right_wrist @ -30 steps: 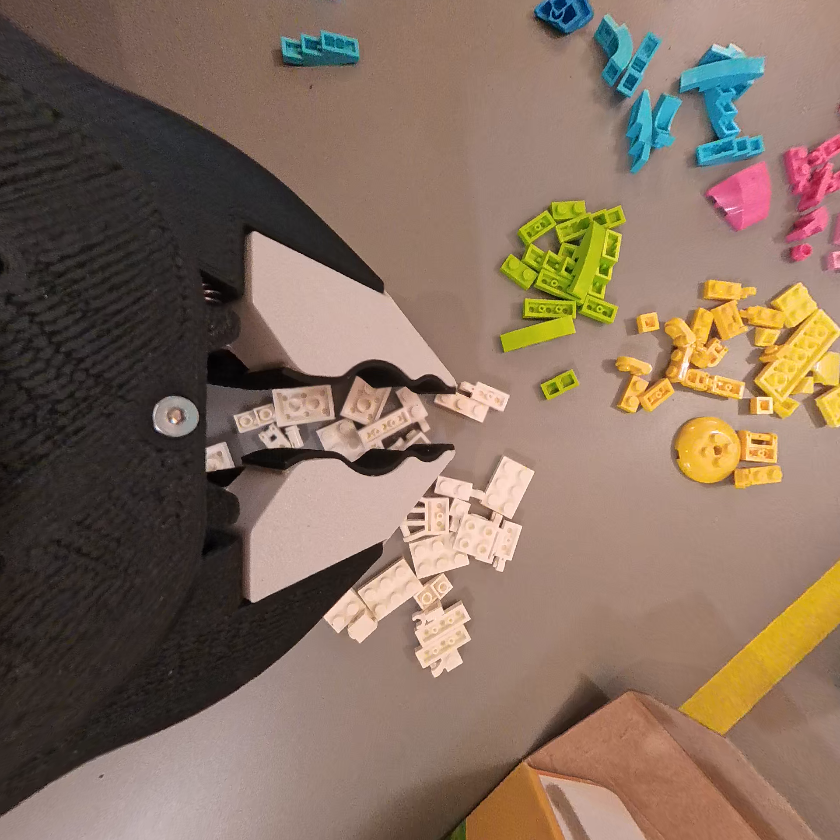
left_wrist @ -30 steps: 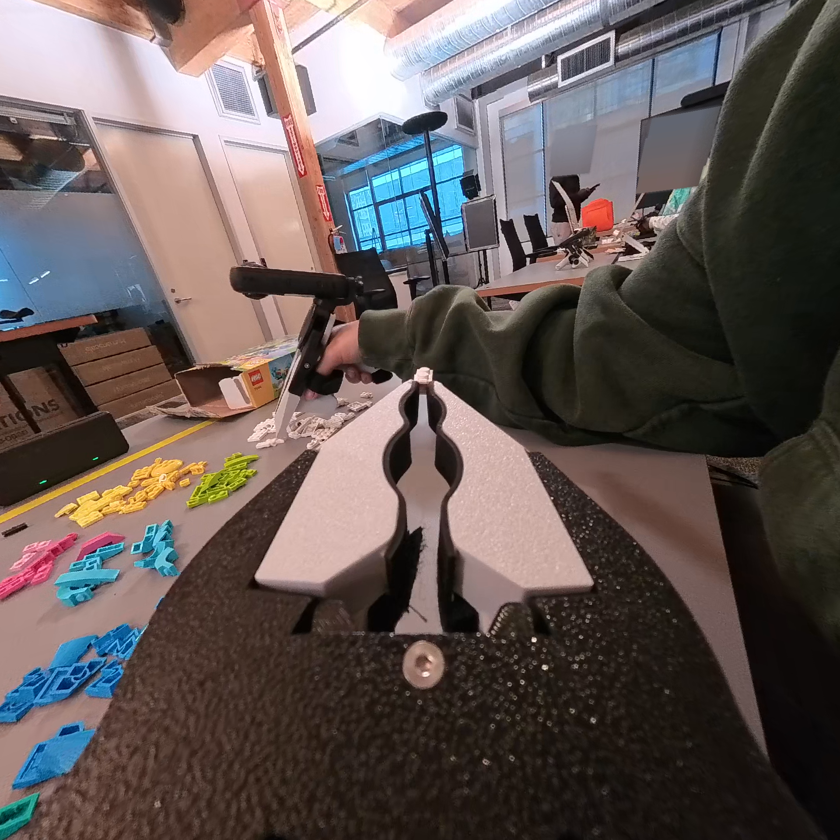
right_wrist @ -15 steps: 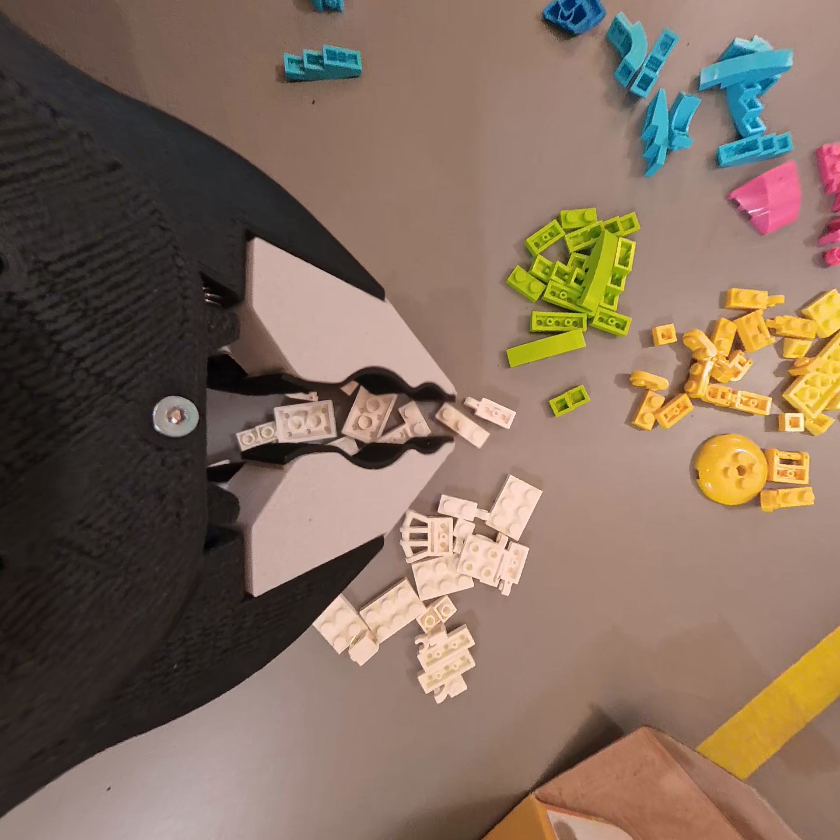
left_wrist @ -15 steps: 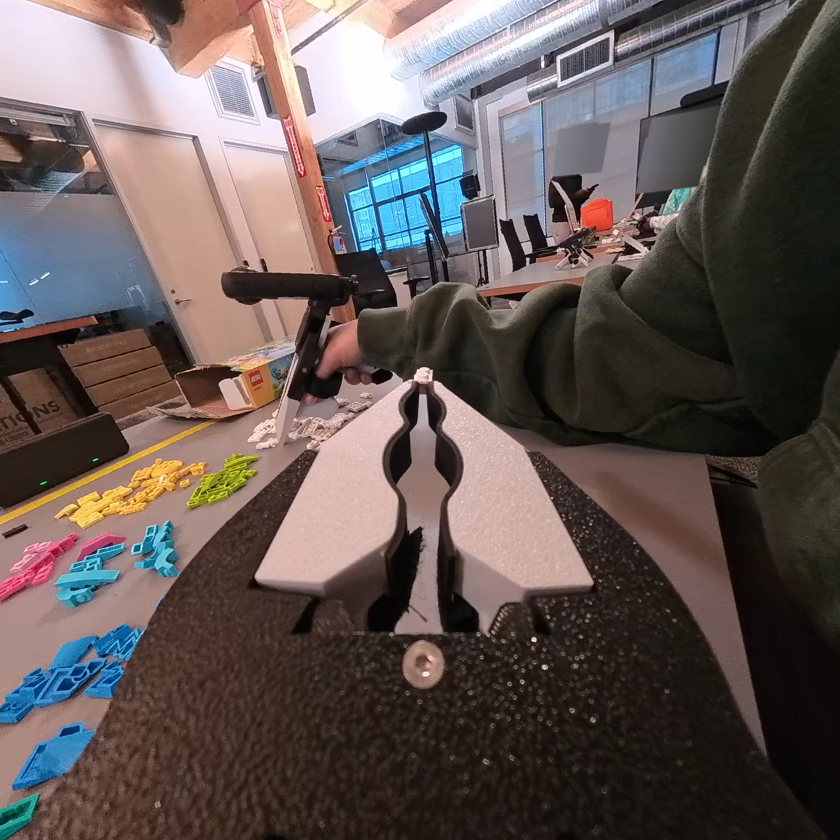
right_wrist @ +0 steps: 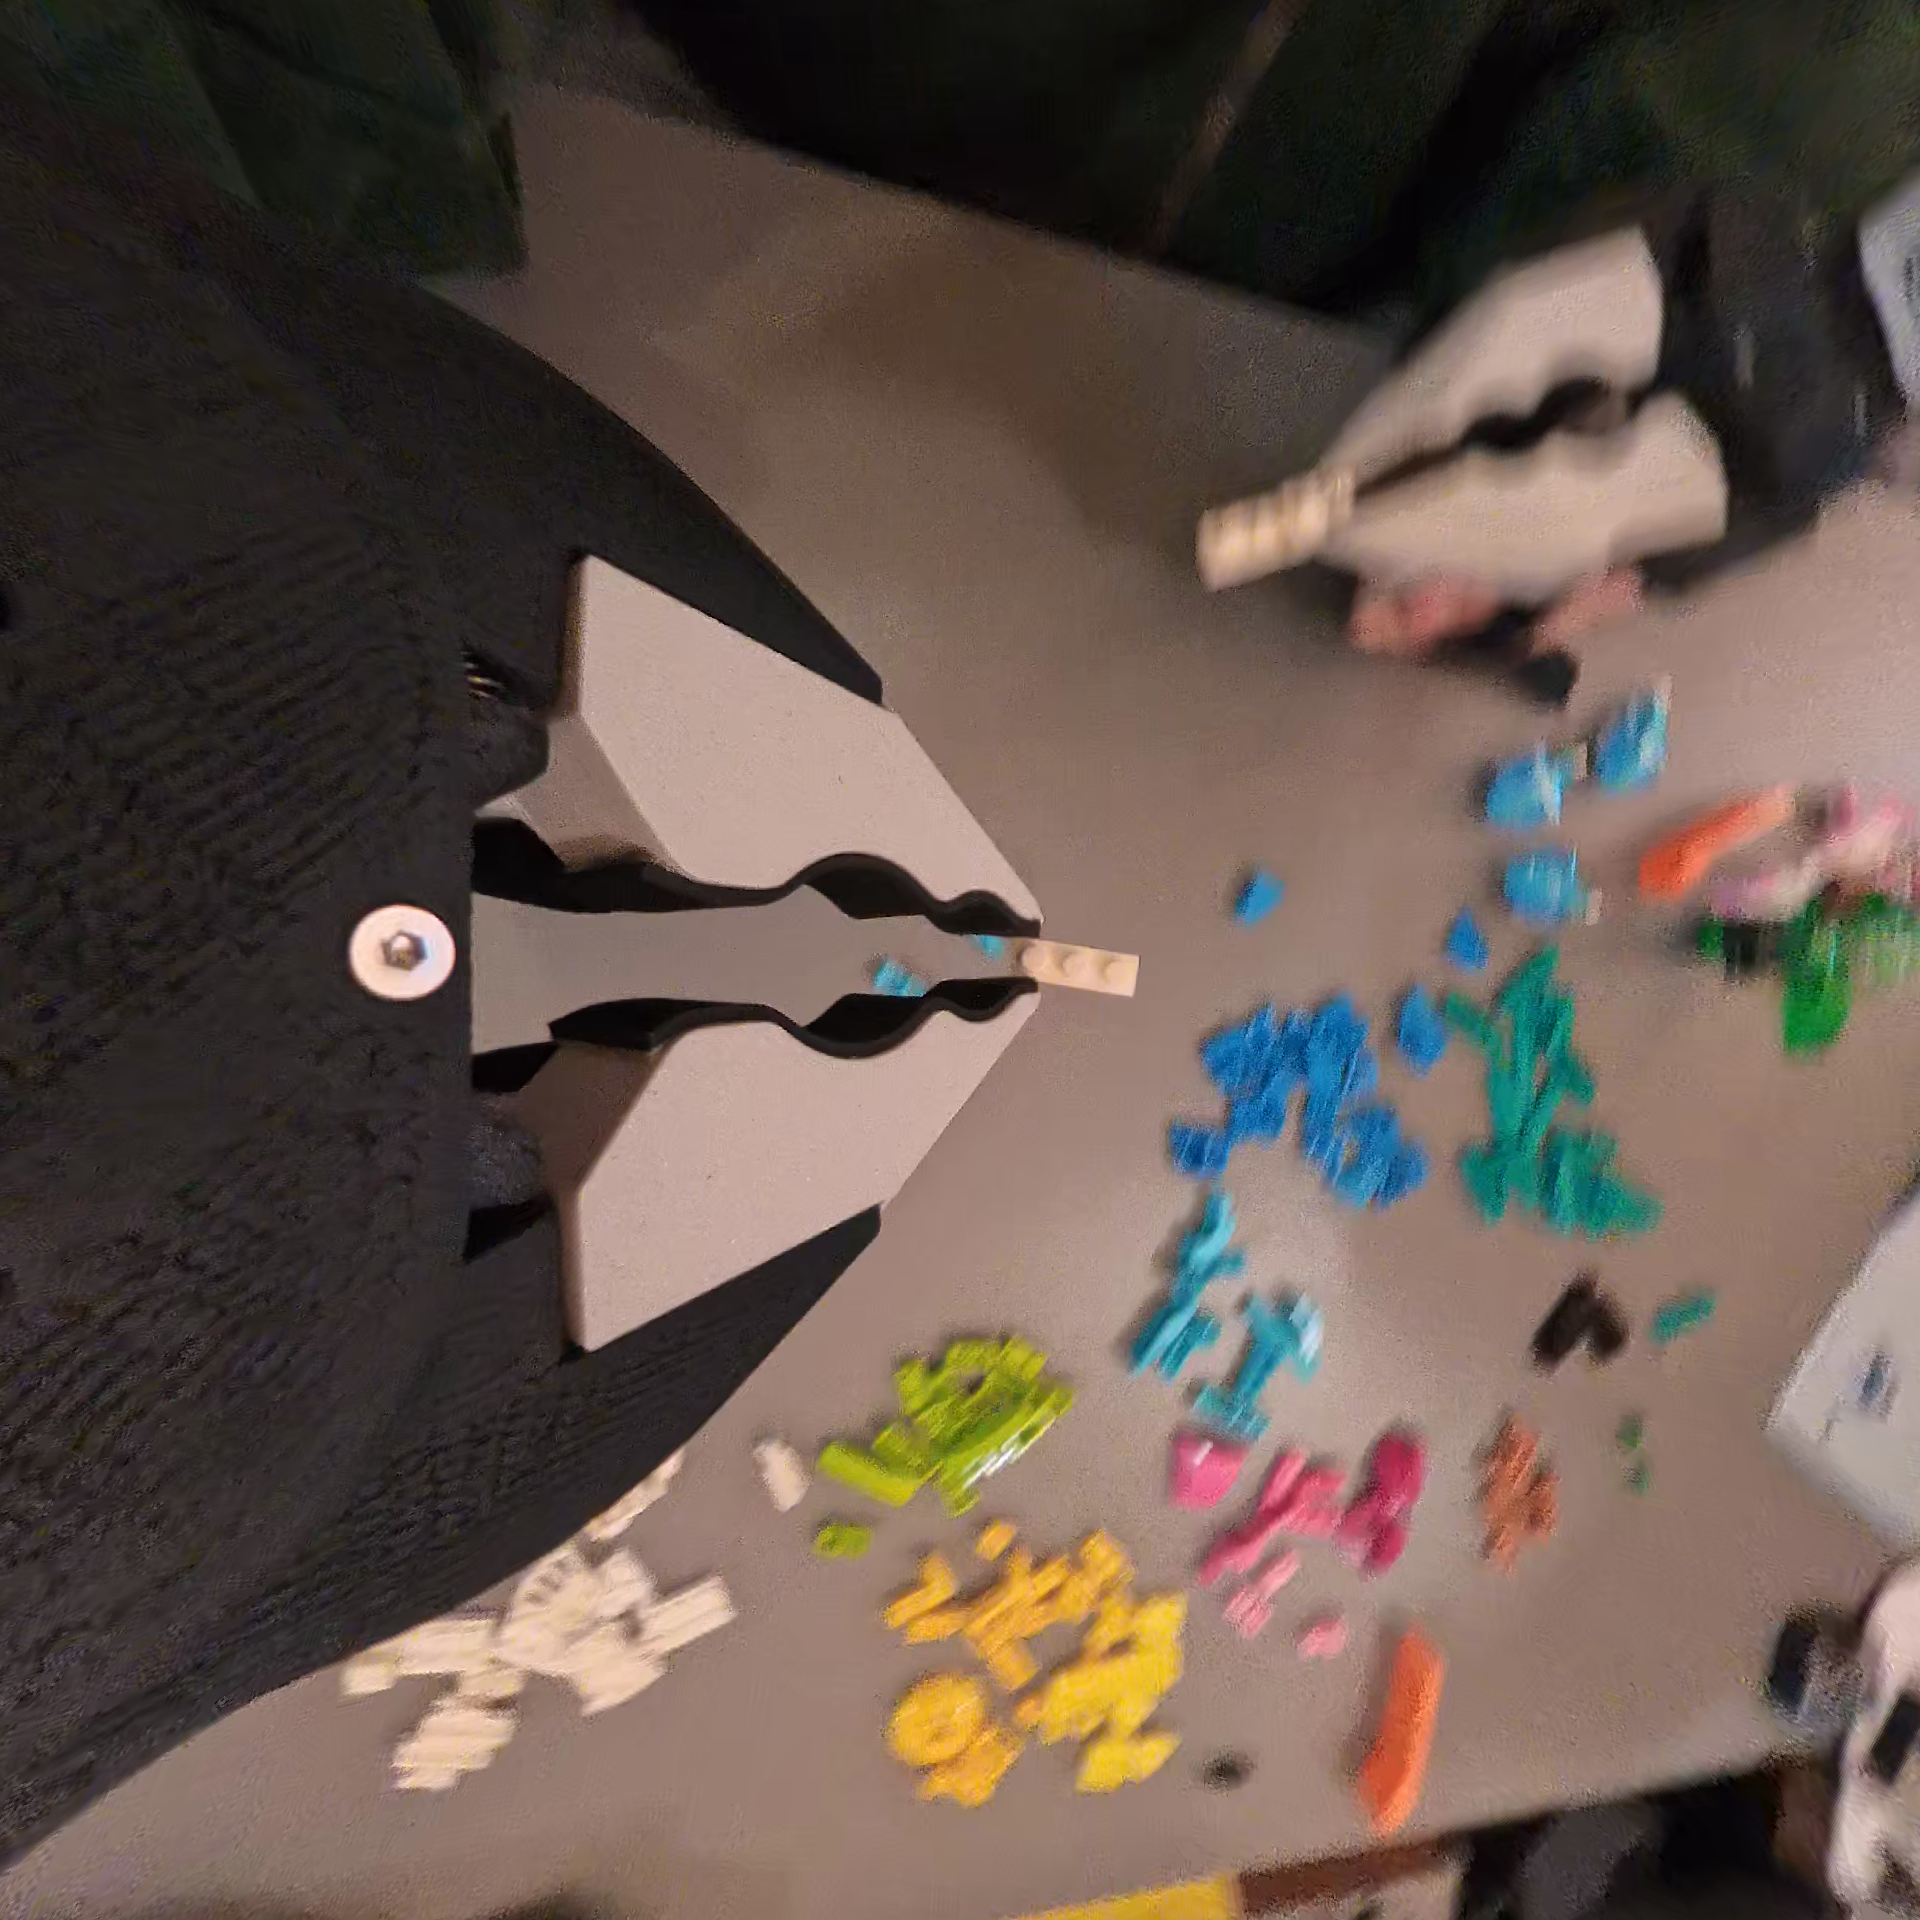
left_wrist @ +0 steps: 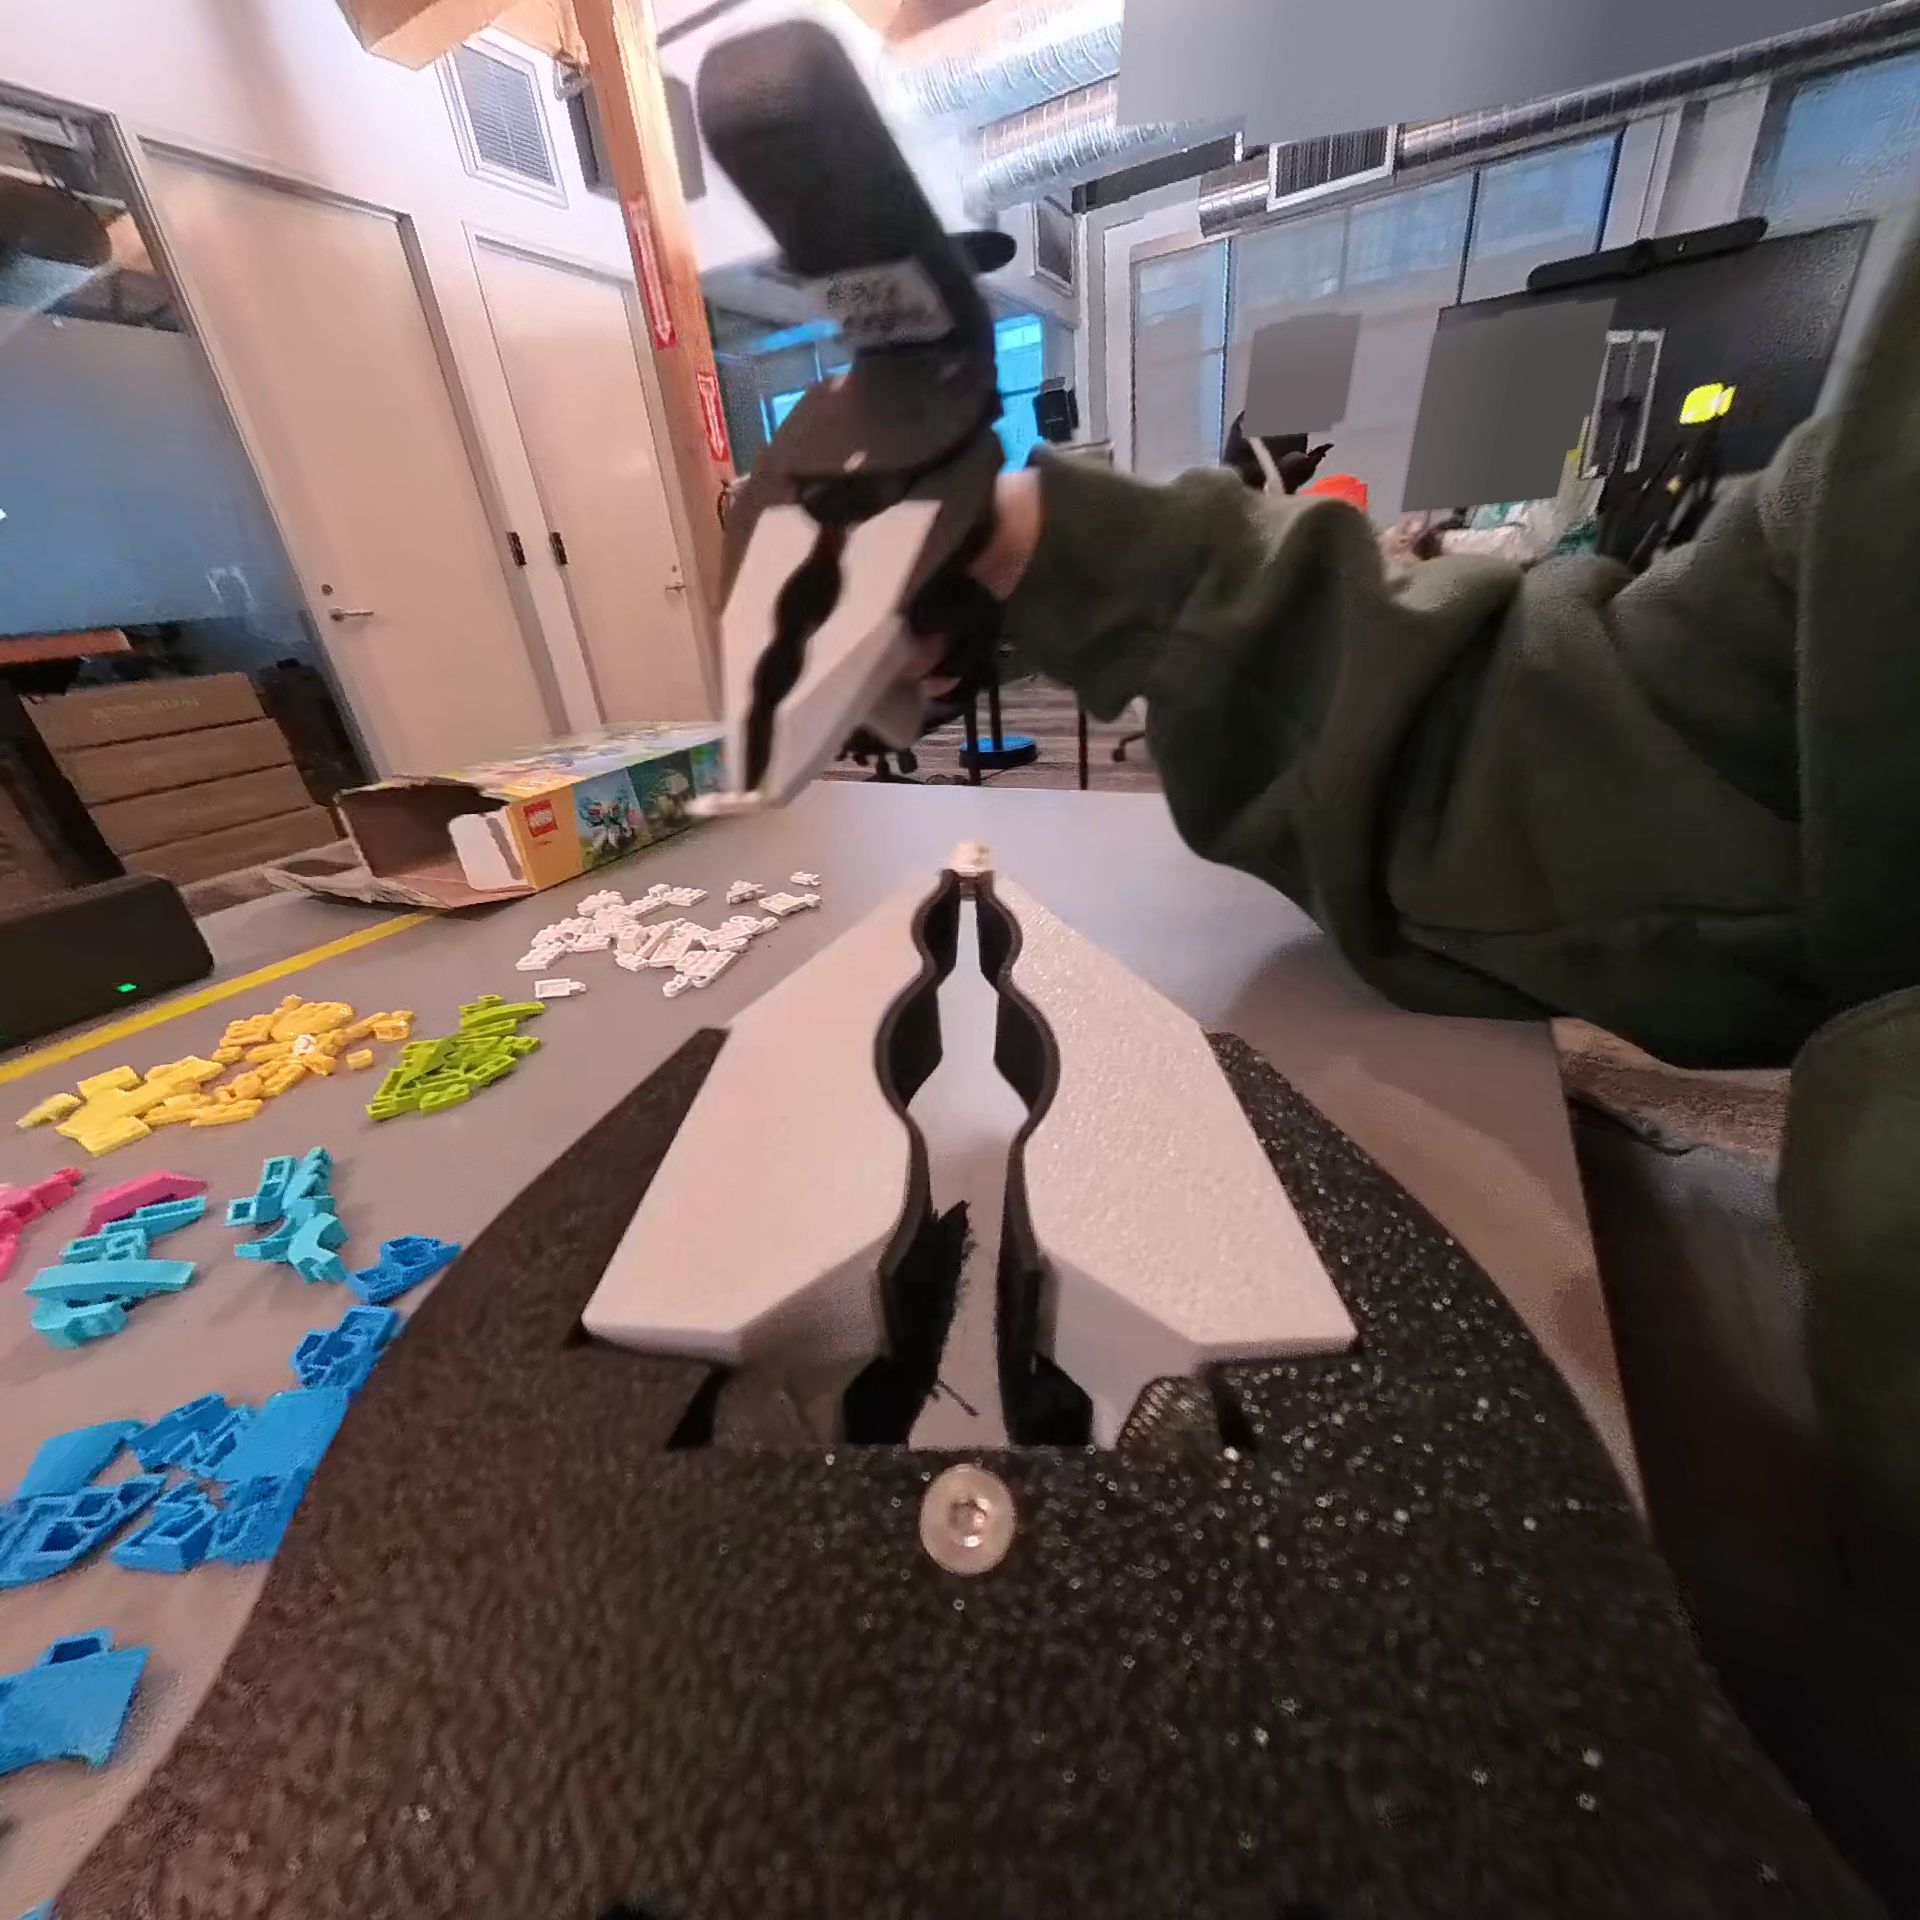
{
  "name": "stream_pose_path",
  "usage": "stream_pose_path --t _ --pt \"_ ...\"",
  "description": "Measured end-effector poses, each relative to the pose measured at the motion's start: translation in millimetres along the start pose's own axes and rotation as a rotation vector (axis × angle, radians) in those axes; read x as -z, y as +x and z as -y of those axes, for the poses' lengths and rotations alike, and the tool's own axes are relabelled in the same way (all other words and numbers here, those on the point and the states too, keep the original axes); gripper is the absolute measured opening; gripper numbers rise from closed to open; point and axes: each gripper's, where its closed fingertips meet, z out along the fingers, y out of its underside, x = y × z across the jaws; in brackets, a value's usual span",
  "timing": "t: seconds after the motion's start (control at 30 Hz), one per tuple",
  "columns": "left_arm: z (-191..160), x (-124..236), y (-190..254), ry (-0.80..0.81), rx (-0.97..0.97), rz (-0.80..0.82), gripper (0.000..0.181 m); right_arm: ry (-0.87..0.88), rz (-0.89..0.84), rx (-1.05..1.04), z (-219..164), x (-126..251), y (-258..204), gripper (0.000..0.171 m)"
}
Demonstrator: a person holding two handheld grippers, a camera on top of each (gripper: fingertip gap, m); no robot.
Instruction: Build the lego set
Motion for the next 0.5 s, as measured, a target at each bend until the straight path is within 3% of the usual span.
stream_pose_path --t 0.2,0.37,0.5 --pt "0 1 4 -0.003 0.087 -0.078 0.000 -0.126 0.160 0.214 31 3 -79 0.006" --pt "3 3 11 0.019 0.110 -0.156 0.000 -0.235 0.186 0.236 26 -1 -93 0.006" --pt "5 5 15 0.032 0.122 -0.195 0.000 -0.226 0.209 0.211 26 -4 -101 0.006"
